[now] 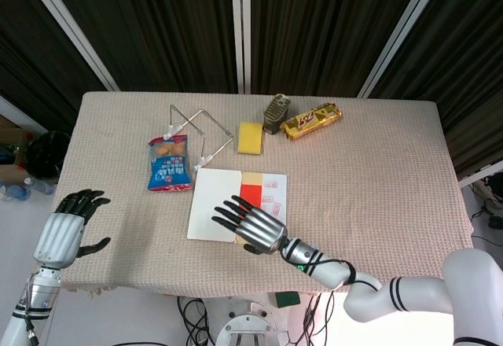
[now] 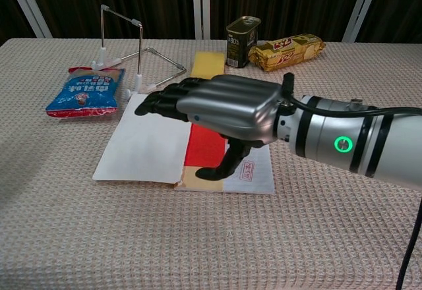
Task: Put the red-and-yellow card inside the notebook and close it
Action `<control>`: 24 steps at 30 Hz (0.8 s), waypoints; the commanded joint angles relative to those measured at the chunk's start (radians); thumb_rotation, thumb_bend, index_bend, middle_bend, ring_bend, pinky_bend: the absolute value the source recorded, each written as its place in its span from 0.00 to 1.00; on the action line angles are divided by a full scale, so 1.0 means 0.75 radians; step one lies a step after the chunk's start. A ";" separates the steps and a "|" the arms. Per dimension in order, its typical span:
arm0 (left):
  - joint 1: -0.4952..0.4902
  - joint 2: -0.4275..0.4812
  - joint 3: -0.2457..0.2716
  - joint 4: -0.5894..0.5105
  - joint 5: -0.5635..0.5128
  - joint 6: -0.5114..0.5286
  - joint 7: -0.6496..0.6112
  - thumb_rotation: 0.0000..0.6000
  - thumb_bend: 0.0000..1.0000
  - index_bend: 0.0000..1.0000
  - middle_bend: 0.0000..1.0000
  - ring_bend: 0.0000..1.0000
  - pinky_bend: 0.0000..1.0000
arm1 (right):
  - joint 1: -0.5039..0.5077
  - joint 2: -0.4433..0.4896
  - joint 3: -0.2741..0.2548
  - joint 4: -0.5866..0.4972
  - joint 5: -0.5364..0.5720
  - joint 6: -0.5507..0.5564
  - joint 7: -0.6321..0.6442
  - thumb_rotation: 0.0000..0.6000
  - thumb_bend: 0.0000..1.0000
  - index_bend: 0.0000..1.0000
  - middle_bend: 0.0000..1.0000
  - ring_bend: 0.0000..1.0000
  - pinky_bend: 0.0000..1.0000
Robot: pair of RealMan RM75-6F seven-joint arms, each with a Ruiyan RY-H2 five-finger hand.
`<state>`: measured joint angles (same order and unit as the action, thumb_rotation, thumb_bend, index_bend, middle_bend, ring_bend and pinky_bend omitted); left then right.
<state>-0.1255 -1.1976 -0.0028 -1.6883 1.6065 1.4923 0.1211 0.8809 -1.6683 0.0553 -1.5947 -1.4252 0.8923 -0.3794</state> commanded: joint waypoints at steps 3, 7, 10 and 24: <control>0.010 0.003 0.007 0.005 0.002 0.010 -0.009 1.00 0.04 0.28 0.21 0.16 0.21 | 0.042 -0.194 0.082 0.057 0.171 -0.057 -0.159 1.00 0.26 0.00 0.00 0.00 0.00; 0.014 0.005 0.008 0.013 -0.005 0.011 -0.020 1.00 0.04 0.28 0.21 0.16 0.21 | 0.063 -0.288 0.108 0.129 0.251 -0.059 -0.245 1.00 0.26 0.00 0.00 0.00 0.00; 0.016 0.004 0.007 0.022 -0.008 0.012 -0.031 1.00 0.04 0.28 0.21 0.16 0.21 | 0.079 -0.349 0.126 0.196 0.292 -0.057 -0.287 1.00 0.26 0.00 0.00 0.00 0.00; 0.011 -0.004 0.000 0.058 -0.026 -0.004 -0.069 1.00 0.04 0.28 0.21 0.16 0.21 | 0.146 -0.517 0.187 0.429 0.352 -0.076 -0.311 1.00 0.28 0.00 0.00 0.00 0.00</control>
<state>-0.1174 -1.2008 -0.0025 -1.6443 1.5867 1.4888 0.0696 0.9854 -2.0492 0.1915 -1.2799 -1.1624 0.8367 -0.6132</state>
